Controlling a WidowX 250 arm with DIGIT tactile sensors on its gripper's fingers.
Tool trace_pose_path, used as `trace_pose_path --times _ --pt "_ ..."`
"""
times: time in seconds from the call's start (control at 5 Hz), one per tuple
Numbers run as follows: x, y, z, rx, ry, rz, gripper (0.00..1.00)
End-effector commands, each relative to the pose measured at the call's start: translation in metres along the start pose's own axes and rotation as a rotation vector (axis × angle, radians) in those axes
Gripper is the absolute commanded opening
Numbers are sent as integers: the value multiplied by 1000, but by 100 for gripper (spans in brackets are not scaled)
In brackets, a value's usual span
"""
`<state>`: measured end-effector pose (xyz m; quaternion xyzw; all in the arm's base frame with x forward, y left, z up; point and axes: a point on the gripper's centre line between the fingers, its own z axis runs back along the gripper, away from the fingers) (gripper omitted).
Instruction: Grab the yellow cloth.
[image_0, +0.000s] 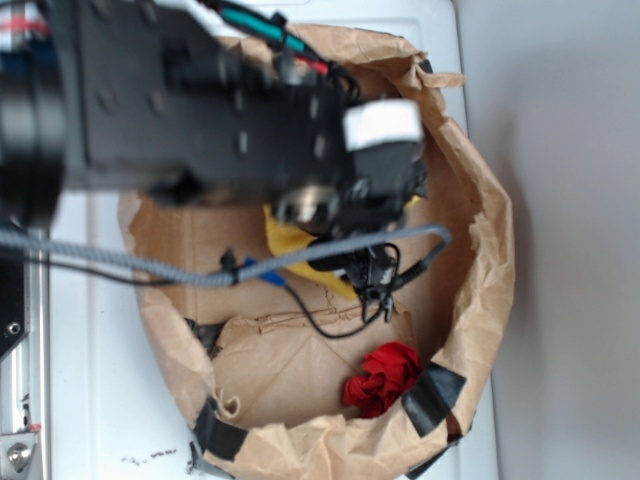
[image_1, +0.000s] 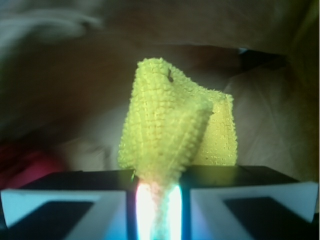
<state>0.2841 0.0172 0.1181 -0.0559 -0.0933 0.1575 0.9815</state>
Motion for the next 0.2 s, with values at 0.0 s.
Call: trace_pose_path --times 0.0 --pt "6 -3 50 -80 -32 -179 0"
